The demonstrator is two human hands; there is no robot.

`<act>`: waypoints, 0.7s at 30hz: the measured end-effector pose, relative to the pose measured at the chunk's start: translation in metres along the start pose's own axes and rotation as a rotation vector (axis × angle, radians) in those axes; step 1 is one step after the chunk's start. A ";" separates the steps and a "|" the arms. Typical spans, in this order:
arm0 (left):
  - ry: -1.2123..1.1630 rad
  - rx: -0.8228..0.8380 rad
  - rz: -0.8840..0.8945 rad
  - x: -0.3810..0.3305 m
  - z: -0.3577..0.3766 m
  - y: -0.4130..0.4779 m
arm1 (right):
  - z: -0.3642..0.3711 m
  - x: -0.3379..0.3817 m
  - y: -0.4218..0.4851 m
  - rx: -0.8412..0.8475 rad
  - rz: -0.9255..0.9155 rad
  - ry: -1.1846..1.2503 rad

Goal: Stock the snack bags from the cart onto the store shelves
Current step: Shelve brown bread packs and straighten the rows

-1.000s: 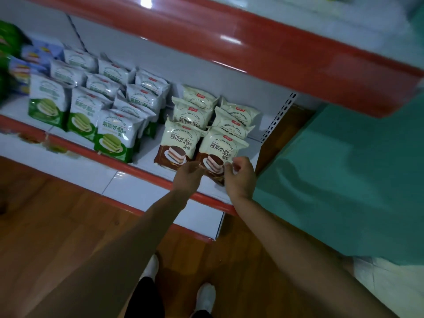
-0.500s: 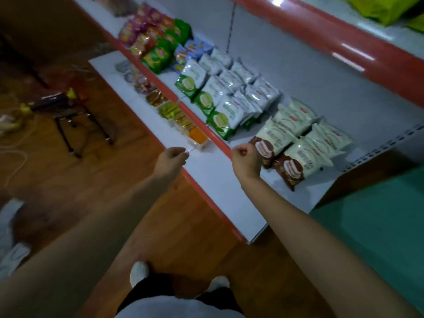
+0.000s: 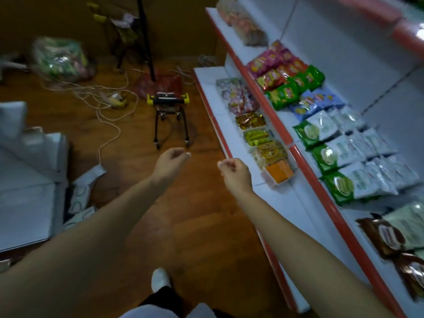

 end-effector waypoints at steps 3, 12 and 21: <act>-0.020 -0.027 -0.043 0.005 -0.042 0.031 | 0.046 0.024 0.018 0.045 0.006 -0.018; -0.076 0.007 -0.009 -0.021 -0.061 0.105 | 0.104 0.047 0.091 0.039 0.079 0.013; -0.104 -0.016 0.021 -0.099 -0.096 0.242 | 0.144 0.101 0.244 0.034 0.166 0.294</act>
Point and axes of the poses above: each hand's wrist, its own y-axis towards the middle knuckle, its own z-axis out of the palm, x = y × z, the point moved 9 cm from there along y, towards the middle knuckle, and after that the axes turned 6 degrees about -z, right-handed, at the moved point
